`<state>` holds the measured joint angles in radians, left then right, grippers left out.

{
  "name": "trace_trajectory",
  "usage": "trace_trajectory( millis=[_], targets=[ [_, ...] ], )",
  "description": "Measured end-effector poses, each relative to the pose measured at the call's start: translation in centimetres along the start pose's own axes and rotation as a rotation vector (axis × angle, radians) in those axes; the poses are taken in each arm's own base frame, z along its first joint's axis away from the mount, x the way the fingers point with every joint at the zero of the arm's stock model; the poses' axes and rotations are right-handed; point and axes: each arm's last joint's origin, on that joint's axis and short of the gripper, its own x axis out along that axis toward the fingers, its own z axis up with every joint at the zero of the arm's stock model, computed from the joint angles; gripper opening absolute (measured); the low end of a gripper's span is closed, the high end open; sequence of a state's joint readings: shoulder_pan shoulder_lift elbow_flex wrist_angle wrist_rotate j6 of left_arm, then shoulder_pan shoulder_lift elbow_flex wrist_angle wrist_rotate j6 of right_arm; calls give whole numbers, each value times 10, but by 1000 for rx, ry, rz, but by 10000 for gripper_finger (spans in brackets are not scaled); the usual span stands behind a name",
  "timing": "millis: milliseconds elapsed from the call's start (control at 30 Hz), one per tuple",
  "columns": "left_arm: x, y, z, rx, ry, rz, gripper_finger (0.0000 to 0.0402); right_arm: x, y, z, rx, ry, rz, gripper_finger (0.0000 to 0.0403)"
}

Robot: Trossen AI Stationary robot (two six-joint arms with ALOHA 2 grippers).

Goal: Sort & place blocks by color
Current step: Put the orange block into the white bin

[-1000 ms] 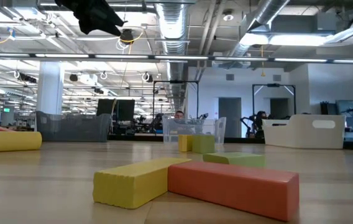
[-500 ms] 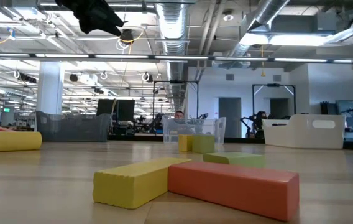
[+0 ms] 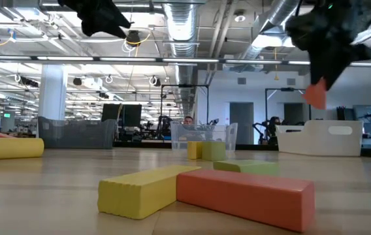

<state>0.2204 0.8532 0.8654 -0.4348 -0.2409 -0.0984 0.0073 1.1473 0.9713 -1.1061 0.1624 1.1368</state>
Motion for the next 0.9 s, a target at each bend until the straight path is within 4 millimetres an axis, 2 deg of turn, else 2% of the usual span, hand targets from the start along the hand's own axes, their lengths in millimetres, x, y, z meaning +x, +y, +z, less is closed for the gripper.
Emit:
trace_trajectory(
  millis=[233, 333, 500, 633, 900],
  targets=[
    [-5, 13, -11, -169, 104, 73, 261, 1, -41, 52, 69, -110, -114, 123],
    [-20, 19, -12, -201, 79, 80, 261, 2, -57, 68, 101, -133, -149, 123],
    [-53, 29, -15, -236, -79, 164, 261, 7, -80, 89, 186, -172, -251, 124],
    [-59, 33, -35, -273, -102, 219, 261, 18, -96, 104, 187, -132, -313, 125],
    [-42, 30, -88, -389, -2, 129, 261, 49, -109, 121, 144, 21, -371, 157]
  ],
)
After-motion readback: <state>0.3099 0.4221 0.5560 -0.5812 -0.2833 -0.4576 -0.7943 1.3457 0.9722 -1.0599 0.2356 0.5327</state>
